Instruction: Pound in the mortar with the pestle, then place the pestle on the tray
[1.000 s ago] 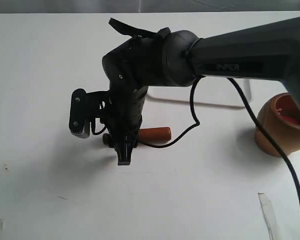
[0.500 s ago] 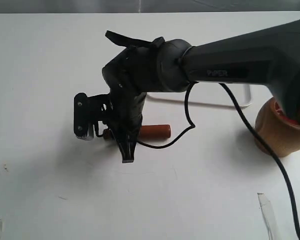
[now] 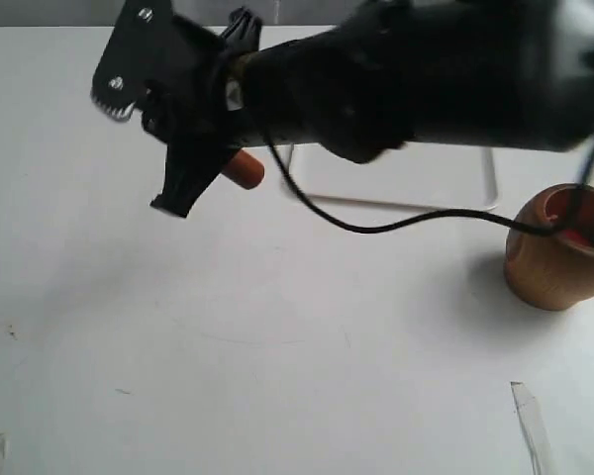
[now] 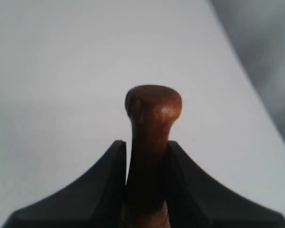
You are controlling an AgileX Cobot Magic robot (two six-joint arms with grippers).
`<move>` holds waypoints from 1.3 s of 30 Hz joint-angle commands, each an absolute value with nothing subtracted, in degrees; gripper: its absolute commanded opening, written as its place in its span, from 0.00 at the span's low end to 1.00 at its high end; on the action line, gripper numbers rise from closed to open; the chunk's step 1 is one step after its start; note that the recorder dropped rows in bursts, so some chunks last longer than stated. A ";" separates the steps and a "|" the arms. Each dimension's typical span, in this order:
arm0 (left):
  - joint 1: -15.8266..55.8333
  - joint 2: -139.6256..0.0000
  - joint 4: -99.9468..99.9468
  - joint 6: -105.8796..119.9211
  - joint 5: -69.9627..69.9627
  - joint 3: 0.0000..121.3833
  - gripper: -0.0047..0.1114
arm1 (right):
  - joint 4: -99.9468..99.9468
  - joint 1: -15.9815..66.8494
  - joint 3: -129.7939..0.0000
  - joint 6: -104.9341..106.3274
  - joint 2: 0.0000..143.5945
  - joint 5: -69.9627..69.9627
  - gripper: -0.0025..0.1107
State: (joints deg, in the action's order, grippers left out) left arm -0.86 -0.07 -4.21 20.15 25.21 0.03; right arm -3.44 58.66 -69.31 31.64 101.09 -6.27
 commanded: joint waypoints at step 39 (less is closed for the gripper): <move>-0.42 0.00 -3.79 19.68 25.03 0.00 0.04 | -54.74 57.21 0.00 42.65 38.93 63.85 0.02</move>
